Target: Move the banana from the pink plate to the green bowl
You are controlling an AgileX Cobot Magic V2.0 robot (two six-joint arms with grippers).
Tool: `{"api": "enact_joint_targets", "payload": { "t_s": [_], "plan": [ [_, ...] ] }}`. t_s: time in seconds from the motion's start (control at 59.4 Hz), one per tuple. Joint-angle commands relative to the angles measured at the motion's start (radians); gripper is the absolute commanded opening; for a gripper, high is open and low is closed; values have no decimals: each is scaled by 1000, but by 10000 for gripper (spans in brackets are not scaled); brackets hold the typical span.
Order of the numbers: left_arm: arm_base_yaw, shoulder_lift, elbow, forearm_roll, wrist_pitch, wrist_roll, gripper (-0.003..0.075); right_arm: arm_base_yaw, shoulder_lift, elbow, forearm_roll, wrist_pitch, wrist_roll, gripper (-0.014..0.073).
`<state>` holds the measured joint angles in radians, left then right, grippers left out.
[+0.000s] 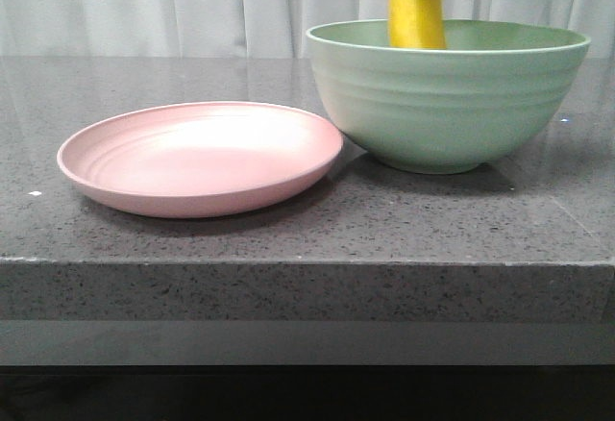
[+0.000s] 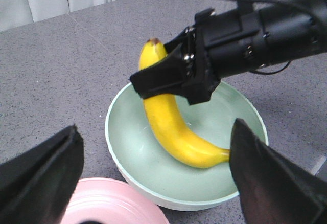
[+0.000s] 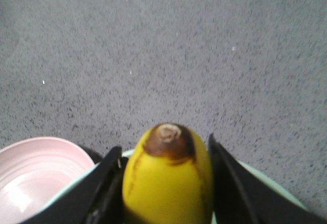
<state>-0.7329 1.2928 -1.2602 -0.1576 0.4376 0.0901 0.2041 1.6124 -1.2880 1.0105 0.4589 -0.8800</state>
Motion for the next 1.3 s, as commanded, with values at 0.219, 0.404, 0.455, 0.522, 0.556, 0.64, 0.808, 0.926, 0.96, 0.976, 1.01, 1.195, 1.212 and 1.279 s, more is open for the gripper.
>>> {"api": "enact_joint_targets", "payload": {
  "t_s": [0.219, 0.404, 0.455, 0.522, 0.556, 0.64, 0.808, 0.926, 0.96, 0.976, 1.01, 1.195, 1.212, 1.279],
  "plan": [
    [-9, -26, -34, -13, -73, -3, 573, -4, -26, -40, 22, -17, -14, 347],
    [-9, -26, -34, -13, -72, -3, 573, -4, -26, -40, 22, -17, -14, 433],
    [-9, -26, -34, -13, -72, -3, 573, -4, -26, -40, 22, -16, -14, 439],
    [-9, -26, -34, -13, -70, -3, 573, -4, -26, -40, 22, -16, -14, 439],
    [-9, -26, -34, -13, -71, -3, 573, -4, -26, -40, 22, -16, -14, 439],
    [-9, -26, -34, -13, -71, -3, 573, -4, -28, -40, 22, -16, -14, 437],
    [5, -29, -34, 23, -76, -3, 569, -11, -92, -40, 15, 4, -14, 437],
    [111, -47, -34, 23, -93, -3, 563, -49, -182, -40, 15, 12, -14, 437],
    [147, -55, -34, 23, -91, -3, 563, -68, -210, -40, 15, 10, -14, 437],
    [174, -59, -34, 23, -88, -3, 563, -82, -227, -39, 15, 8, -14, 437],
    [221, -68, -34, 23, -85, -3, 563, -107, -256, -39, 14, 7, -14, 437],
    [455, -169, 28, 25, -91, -3, 563, -261, -414, -10, -20, 35, -22, 437],
    [468, -179, 36, 26, -91, -3, 563, -271, -432, -4, -20, 35, -26, 437],
    [520, -233, 83, 30, -97, -3, 563, -283, -489, 38, -20, 35, -29, 437]
  ]
}}
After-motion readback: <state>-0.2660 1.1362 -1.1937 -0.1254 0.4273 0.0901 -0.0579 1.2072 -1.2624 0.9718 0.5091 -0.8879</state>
